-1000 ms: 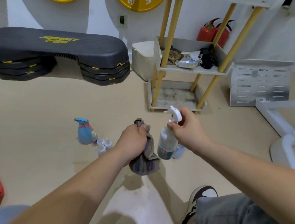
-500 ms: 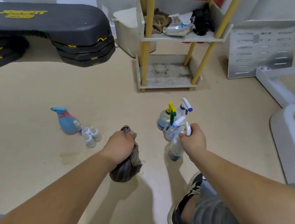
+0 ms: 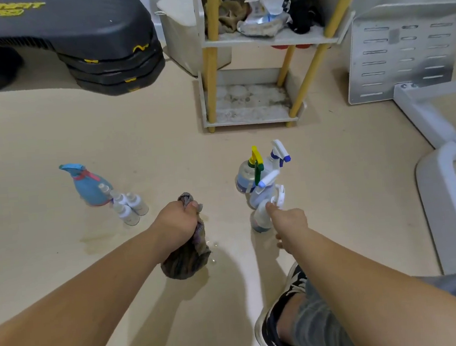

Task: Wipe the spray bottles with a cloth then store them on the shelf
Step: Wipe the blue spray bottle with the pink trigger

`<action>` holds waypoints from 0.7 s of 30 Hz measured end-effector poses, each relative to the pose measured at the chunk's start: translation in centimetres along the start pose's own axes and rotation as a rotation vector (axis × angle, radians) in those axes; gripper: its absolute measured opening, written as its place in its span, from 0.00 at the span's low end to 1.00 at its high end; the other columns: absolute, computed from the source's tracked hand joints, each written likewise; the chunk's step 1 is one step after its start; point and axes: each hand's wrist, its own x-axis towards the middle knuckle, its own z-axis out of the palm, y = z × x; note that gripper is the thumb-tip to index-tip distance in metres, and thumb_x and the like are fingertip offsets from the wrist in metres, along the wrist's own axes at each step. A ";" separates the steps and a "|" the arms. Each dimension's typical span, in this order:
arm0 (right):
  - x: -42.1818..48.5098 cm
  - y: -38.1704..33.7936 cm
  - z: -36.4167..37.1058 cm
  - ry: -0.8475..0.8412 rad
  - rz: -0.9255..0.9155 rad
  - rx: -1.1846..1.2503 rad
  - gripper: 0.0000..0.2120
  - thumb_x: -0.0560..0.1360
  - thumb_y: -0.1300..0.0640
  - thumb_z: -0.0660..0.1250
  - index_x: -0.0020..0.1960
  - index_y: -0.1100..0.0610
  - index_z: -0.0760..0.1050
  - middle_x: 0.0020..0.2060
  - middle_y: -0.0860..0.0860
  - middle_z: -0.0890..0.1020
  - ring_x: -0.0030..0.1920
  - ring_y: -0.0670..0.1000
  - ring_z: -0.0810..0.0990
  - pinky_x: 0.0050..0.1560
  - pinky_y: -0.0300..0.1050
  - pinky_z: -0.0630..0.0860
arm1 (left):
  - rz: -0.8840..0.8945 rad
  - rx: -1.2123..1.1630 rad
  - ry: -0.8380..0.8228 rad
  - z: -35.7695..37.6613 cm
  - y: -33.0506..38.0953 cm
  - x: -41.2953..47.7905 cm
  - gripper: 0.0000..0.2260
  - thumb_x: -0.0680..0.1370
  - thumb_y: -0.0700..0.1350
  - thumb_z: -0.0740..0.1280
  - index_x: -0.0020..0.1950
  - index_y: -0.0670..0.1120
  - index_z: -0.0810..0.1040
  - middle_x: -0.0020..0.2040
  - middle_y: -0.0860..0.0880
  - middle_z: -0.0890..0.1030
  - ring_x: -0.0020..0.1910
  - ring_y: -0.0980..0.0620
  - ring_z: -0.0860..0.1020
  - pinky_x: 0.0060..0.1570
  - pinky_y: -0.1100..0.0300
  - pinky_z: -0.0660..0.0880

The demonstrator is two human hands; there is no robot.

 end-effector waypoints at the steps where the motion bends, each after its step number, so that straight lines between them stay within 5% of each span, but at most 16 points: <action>1: -0.7 0.3 -0.4 -0.085 0.047 -0.080 0.29 0.75 0.40 0.72 0.60 0.63 0.72 0.51 0.61 0.81 0.46 0.60 0.82 0.47 0.55 0.82 | -0.007 0.005 0.002 -0.2 0.1 -0.2 0.14 0.88 0.51 0.55 0.53 0.48 0.77 0.54 0.48 0.80 0.55 0.47 0.76 0.57 0.58 0.68; 5: -3.6 0.3 -0.2 -0.367 -0.005 -0.305 0.25 0.78 0.42 0.70 0.64 0.61 0.73 0.49 0.58 0.83 0.42 0.57 0.81 0.43 0.50 0.80 | 0.025 -0.041 0.010 -1.2 -0.1 -1.5 0.15 0.88 0.51 0.55 0.49 0.48 0.77 0.55 0.48 0.81 0.56 0.47 0.77 0.57 0.56 0.70; 9: -8.3 -3.1 2.2 -0.465 -0.189 -0.346 0.21 0.82 0.45 0.66 0.64 0.62 0.74 0.50 0.58 0.84 0.42 0.56 0.82 0.44 0.50 0.80 | 0.032 -0.096 0.073 -3.0 -0.5 -3.7 0.16 0.88 0.50 0.55 0.45 0.47 0.76 0.47 0.50 0.79 0.50 0.48 0.77 0.55 0.56 0.71; 13: -13.3 -6.3 5.8 -0.530 -0.405 -0.484 0.19 0.82 0.46 0.66 0.60 0.62 0.75 0.53 0.60 0.84 0.44 0.57 0.82 0.47 0.52 0.81 | 0.022 -0.162 0.140 -5.4 -1.7 -6.0 0.15 0.88 0.51 0.55 0.62 0.47 0.79 0.57 0.50 0.77 0.60 0.48 0.75 0.62 0.57 0.70; 16: -15.9 -8.4 8.6 -0.585 -0.552 -0.636 0.16 0.81 0.46 0.66 0.55 0.60 0.75 0.50 0.59 0.85 0.42 0.56 0.82 0.44 0.49 0.80 | -0.006 -0.268 0.193 -7.7 -3.6 -6.9 0.15 0.87 0.52 0.57 0.64 0.49 0.80 0.61 0.49 0.80 0.63 0.46 0.77 0.68 0.52 0.72; 21: -18.0 -12.2 13.7 -0.625 -0.726 -0.815 0.13 0.81 0.47 0.66 0.50 0.58 0.76 0.48 0.58 0.86 0.42 0.55 0.82 0.40 0.46 0.79 | -0.153 -0.338 0.282 -13.5 -7.3 -6.2 0.14 0.87 0.53 0.59 0.64 0.44 0.75 0.61 0.44 0.79 0.57 0.45 0.78 0.55 0.55 0.73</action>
